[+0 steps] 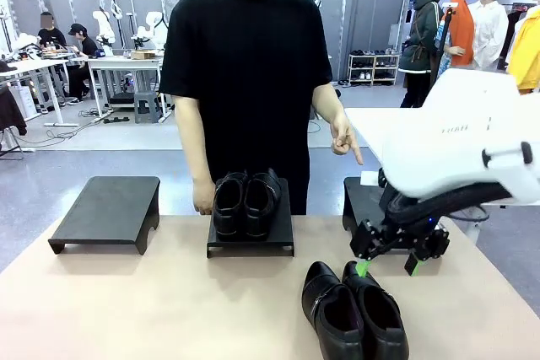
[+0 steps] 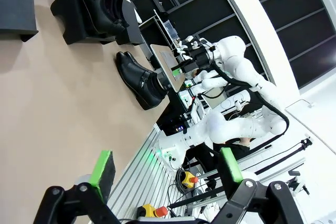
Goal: Place the shoes on the stand as instructed by the person.
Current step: Pick up another pair of Shoes and place it on the Shoes Stand indicated by the person.
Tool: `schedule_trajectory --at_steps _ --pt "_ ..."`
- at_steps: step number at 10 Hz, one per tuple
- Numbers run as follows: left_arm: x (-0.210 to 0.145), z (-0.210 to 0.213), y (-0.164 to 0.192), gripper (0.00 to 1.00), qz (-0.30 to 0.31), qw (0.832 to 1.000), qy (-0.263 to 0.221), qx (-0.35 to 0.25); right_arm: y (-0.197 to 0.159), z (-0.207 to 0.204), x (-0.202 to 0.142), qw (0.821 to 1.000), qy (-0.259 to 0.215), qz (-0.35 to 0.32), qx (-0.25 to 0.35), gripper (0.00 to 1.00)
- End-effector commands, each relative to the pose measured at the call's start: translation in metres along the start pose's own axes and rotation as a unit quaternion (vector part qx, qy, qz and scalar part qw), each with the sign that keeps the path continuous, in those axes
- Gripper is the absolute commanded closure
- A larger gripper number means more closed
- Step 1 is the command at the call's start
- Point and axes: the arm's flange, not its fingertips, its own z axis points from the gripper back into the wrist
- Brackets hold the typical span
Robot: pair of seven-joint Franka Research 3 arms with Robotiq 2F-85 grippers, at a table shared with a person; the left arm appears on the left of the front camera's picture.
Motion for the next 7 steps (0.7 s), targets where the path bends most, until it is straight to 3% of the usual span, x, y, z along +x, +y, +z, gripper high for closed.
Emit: schedule_trajectory --at_steps 1,7 --pt "0.001 0.000 -0.002 0.00 -0.003 1.000 -0.003 -0.002 0.014 -0.016 0.000 0.999 -0.011 -0.028 -0.036 0.00" --pt "0.001 0.000 -0.002 0.00 -0.003 1.000 -0.003 -0.002 0.043 -0.064 0.001 0.997 0.025 -0.029 -0.065 0.00"
